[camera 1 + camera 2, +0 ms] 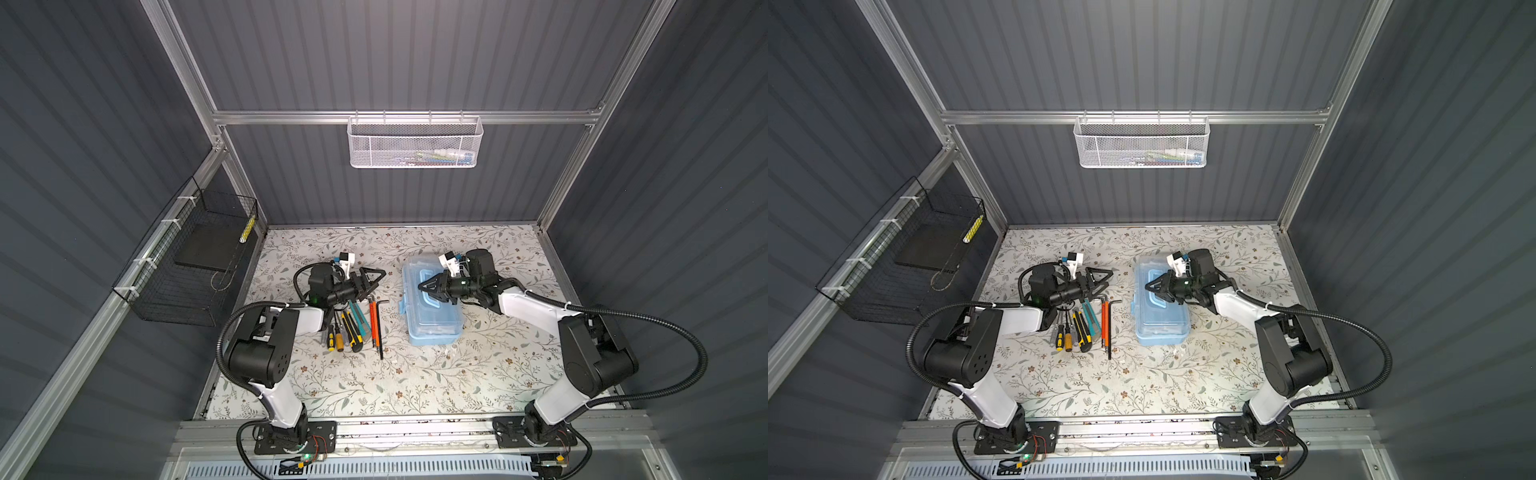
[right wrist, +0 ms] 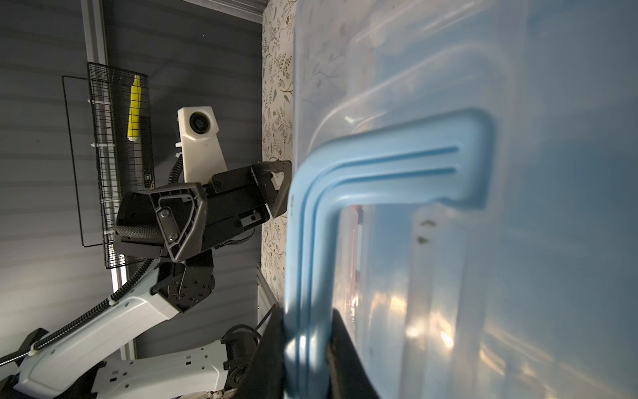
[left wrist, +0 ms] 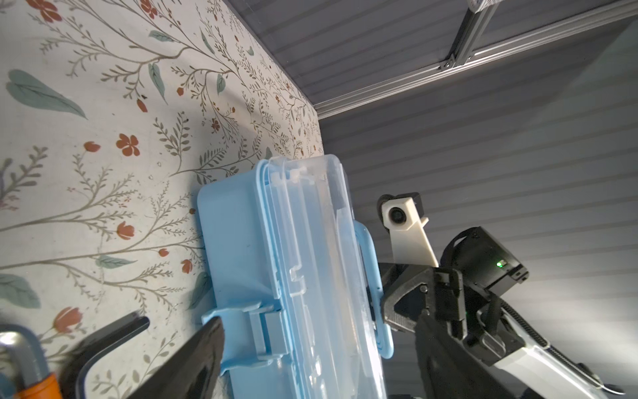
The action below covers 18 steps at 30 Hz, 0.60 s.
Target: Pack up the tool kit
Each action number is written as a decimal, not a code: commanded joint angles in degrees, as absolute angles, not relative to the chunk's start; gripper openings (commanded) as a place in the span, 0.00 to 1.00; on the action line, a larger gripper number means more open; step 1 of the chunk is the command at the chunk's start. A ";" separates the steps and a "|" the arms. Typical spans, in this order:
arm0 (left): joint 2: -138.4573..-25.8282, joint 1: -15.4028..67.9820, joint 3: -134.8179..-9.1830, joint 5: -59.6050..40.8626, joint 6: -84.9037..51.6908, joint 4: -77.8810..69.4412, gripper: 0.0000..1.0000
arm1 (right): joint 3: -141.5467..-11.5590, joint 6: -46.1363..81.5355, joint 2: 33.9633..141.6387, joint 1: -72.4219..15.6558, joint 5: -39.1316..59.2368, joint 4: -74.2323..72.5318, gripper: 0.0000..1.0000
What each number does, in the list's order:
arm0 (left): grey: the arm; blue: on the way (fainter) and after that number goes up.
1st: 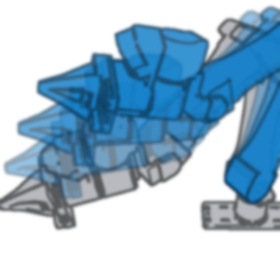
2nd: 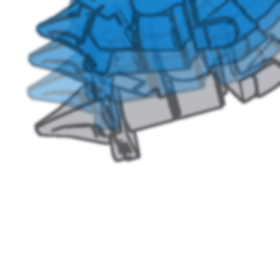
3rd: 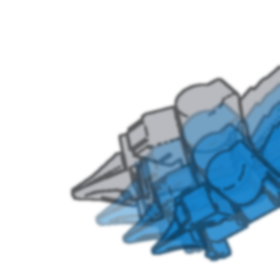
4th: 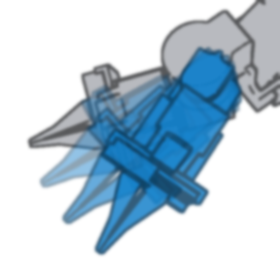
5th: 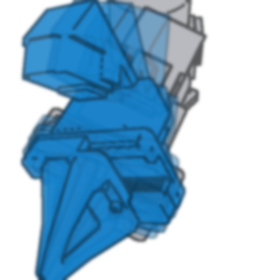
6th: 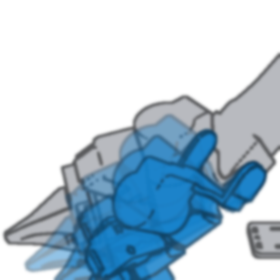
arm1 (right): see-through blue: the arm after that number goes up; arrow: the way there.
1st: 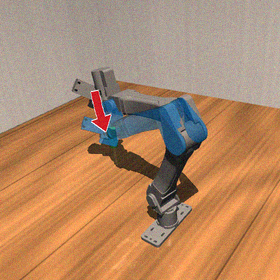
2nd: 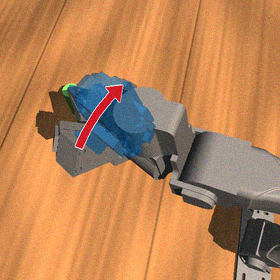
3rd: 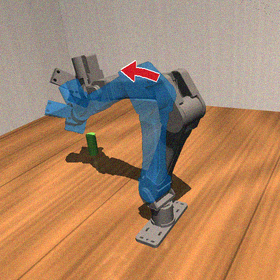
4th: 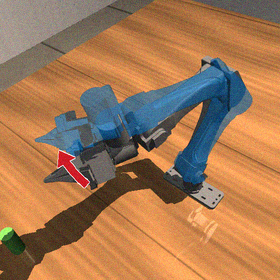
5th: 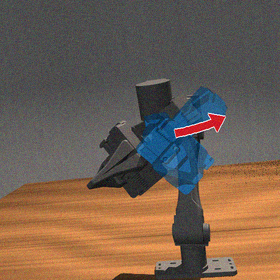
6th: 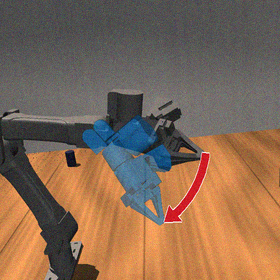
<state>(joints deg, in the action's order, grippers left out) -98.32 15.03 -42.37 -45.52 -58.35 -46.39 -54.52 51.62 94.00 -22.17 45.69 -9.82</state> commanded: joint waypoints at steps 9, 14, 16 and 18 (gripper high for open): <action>-96.25 20.63 -49.65 -42.63 -48.98 -32.43 0.92 | -53.92 57.24 89.51 -21.37 57.70 -19.08 0.00; -99.24 22.90 -53.13 -43.09 -50.76 -34.91 0.92 | -53.55 57.04 88.71 -21.29 59.05 -19.04 0.00; -100.29 23.70 -54.46 -43.23 -50.97 -34.91 0.92 | -53.36 56.79 88.51 -21.36 59.43 -19.08 0.00; -101.26 24.32 -55.68 -43.37 -51.29 -35.08 0.92 | -53.28 56.30 88.51 -21.33 59.75 -18.61 0.00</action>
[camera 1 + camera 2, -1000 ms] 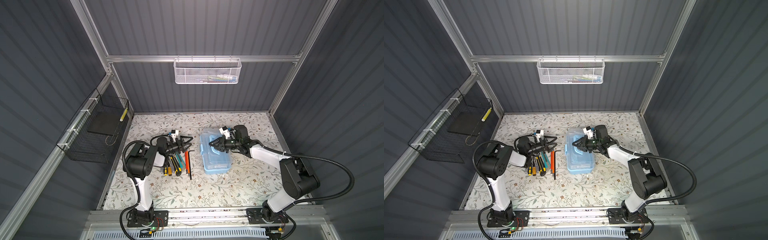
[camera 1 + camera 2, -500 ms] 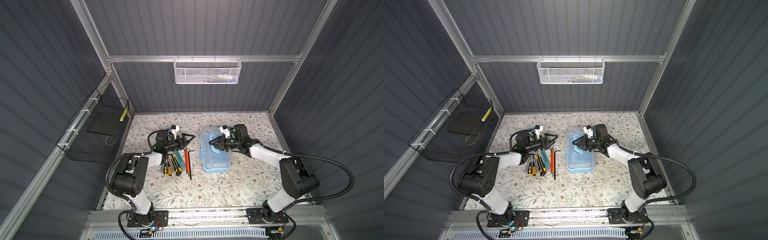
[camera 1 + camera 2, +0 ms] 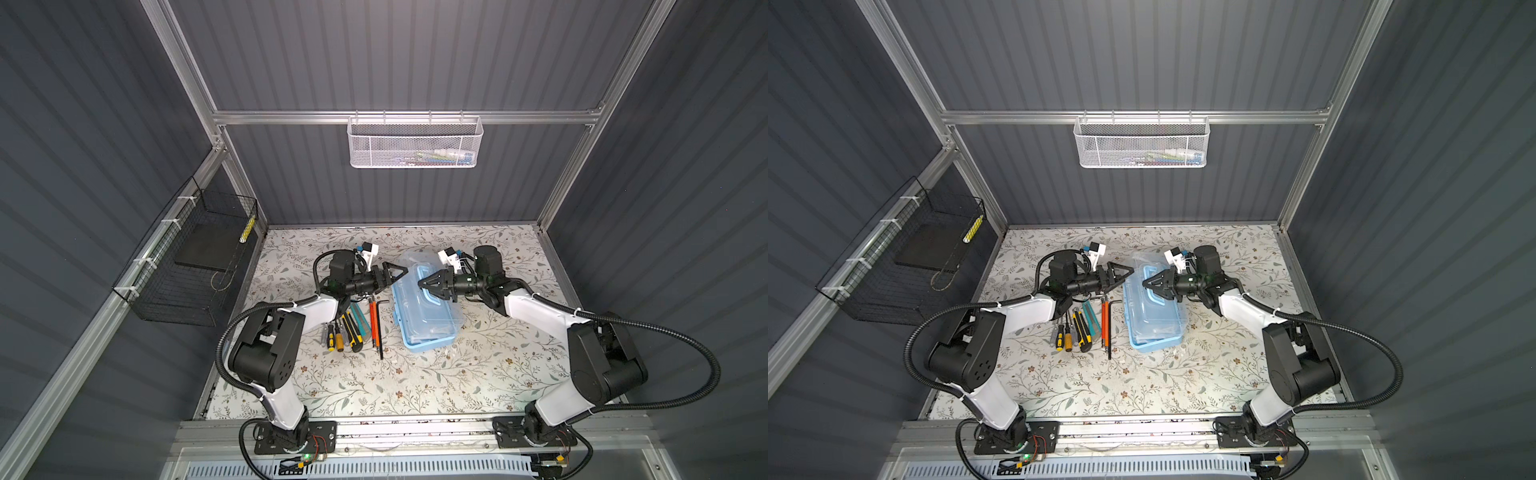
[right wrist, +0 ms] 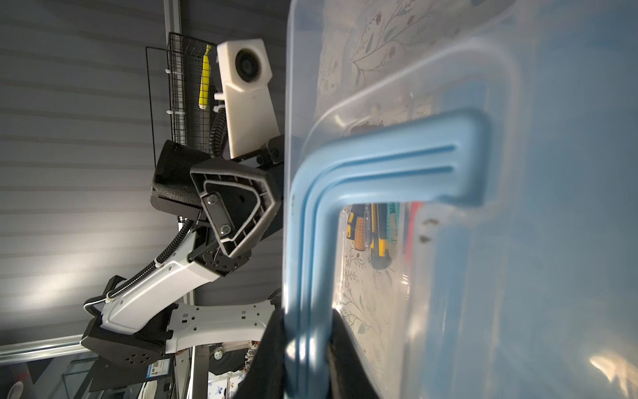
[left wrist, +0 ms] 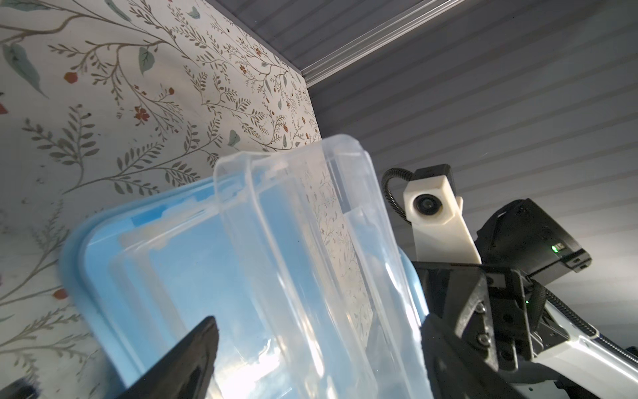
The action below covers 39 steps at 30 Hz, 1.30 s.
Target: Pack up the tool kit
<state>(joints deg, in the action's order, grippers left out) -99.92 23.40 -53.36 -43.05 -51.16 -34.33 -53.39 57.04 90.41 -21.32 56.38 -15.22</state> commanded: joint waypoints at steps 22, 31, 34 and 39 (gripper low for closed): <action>-107.49 25.31 -62.37 -44.65 -57.50 -40.85 0.90 | -57.18 44.57 88.30 -20.53 52.56 -2.68 0.50; -108.57 25.94 -69.12 -44.63 -56.03 -35.87 0.90 | -56.25 41.75 79.82 -14.93 46.62 3.84 0.63; -109.79 27.01 -72.25 -44.65 -55.44 -33.87 0.90 | -54.95 40.96 74.82 -11.44 44.64 5.64 0.65; -113.06 29.53 -78.39 -44.65 -55.24 -31.29 0.90 | -53.05 40.21 69.55 -6.67 42.84 7.63 0.66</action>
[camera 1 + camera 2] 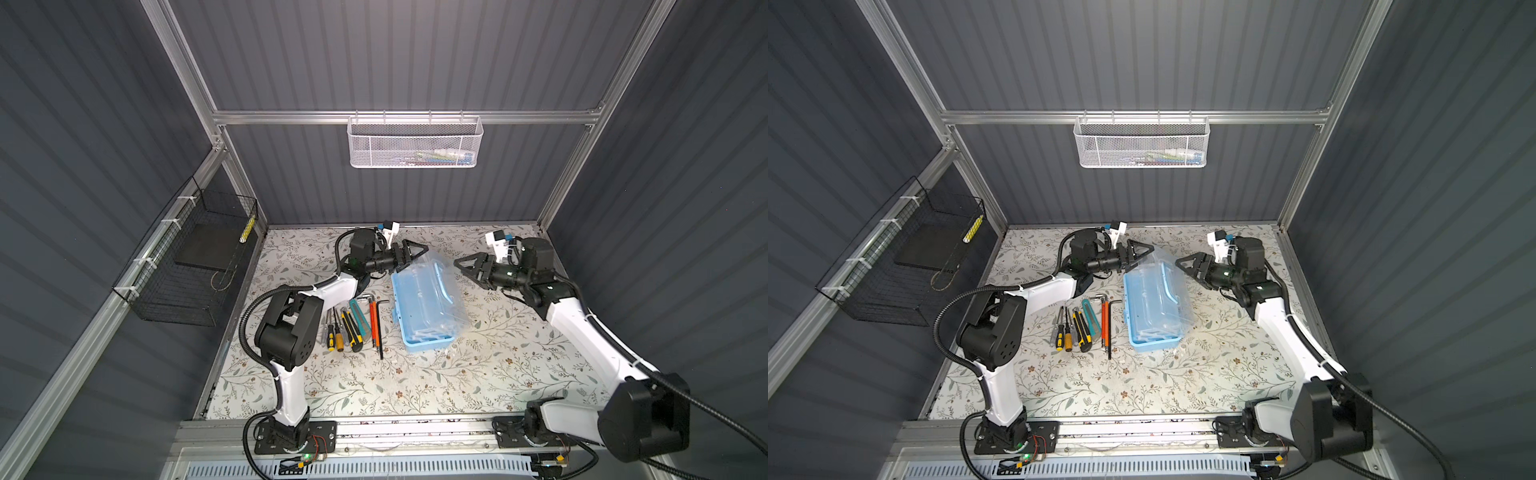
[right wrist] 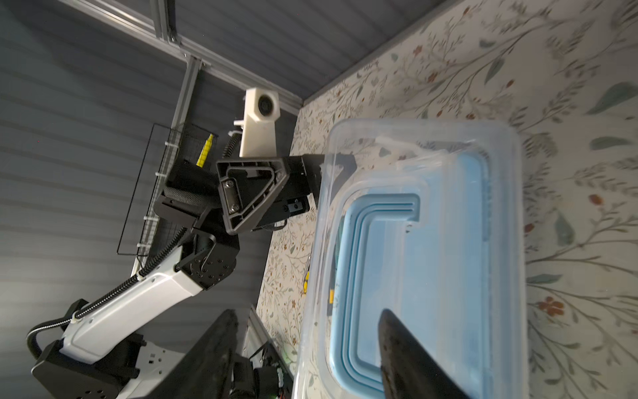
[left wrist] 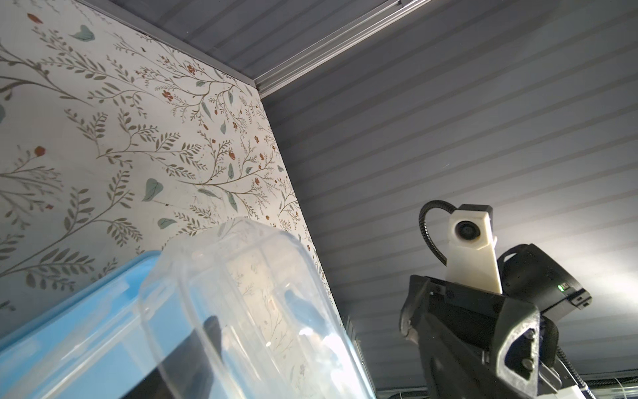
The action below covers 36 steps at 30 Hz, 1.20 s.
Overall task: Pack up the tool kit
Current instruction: 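Raise the lid with the left gripper while the right releases the handle and withdraws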
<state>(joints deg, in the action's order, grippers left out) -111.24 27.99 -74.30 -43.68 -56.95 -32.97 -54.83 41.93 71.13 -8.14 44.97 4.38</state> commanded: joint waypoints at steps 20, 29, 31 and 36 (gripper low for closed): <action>-116.96 36.49 -92.40 -40.46 -52.53 -20.96 0.90 | -51.14 33.38 60.33 -3.45 28.74 17.94 0.70; -117.66 40.73 -97.26 -38.06 -49.28 -13.83 0.90 | -51.64 31.50 56.48 -2.36 26.72 20.57 0.72; -117.96 41.79 -98.30 -37.11 -48.33 -11.93 0.91 | -51.18 31.39 56.01 -2.24 26.72 20.57 0.72; -119.36 43.73 -99.37 -35.56 -47.84 -9.89 0.91 | -49.60 31.19 53.96 -1.70 26.51 20.35 0.73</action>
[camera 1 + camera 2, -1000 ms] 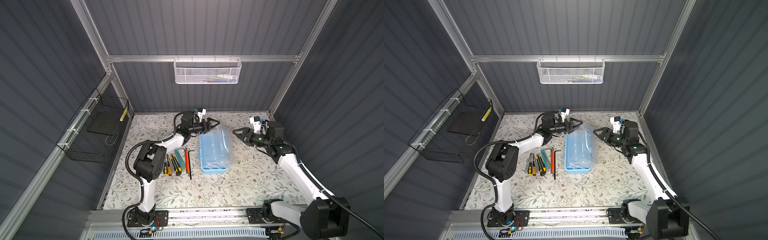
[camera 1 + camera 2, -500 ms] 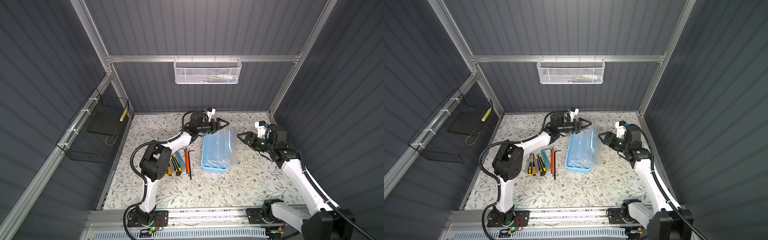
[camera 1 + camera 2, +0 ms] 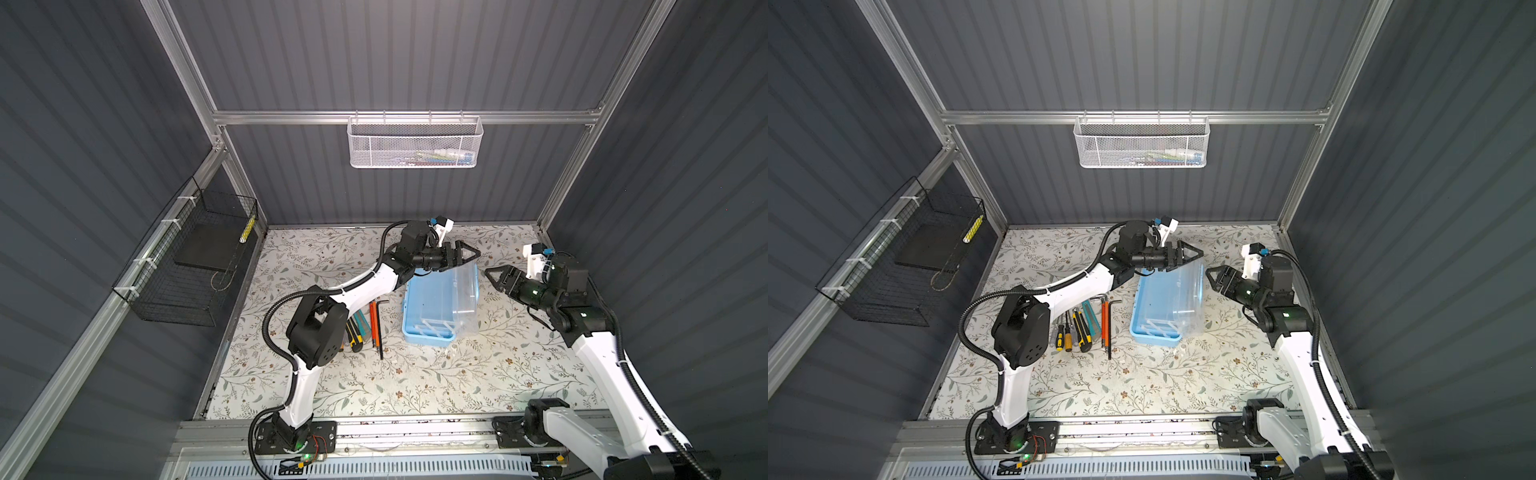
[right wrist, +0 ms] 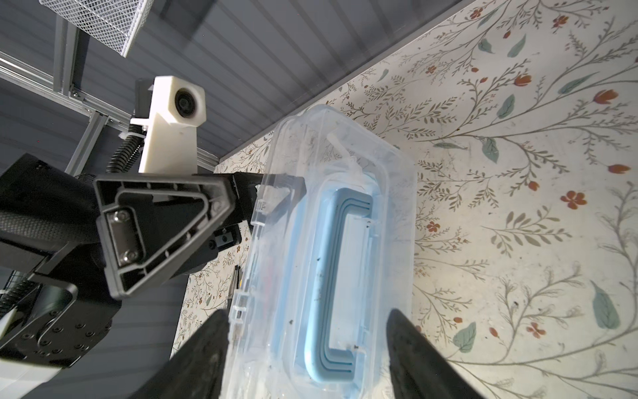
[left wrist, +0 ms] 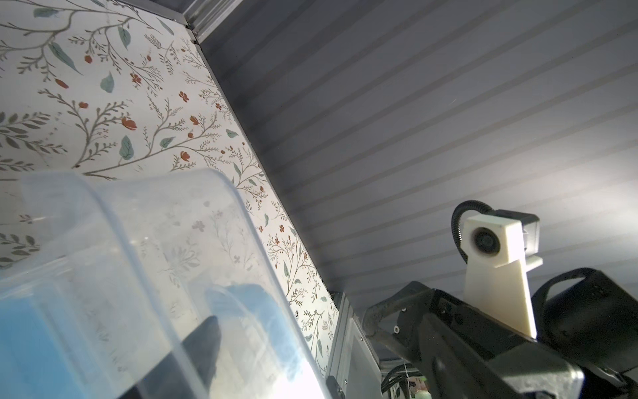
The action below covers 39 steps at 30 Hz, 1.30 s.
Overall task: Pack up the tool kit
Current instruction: 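Raise the lid with the left gripper while the right releases the handle and withdraws, then swing the clear lid fully open with the left gripper, away from the tools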
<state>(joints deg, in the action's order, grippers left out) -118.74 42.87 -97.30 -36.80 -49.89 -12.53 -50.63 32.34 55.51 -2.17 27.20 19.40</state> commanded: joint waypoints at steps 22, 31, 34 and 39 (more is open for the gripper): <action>-125.72 46.76 -109.03 -37.85 -43.68 -2.82 1.00 | -48.60 30.65 50.89 -0.84 24.71 21.71 0.76; -124.35 46.72 -106.76 -38.41 -40.67 -2.04 1.00 | -48.59 32.16 50.10 -0.88 25.58 21.97 0.76; -122.23 45.53 -104.26 -37.89 -40.20 -2.17 1.00 | -49.36 31.96 50.03 -0.99 25.48 23.54 0.76; -116.82 42.40 -97.53 -37.03 -41.22 -6.03 1.00 | -49.84 31.53 50.64 -1.10 25.30 24.21 0.76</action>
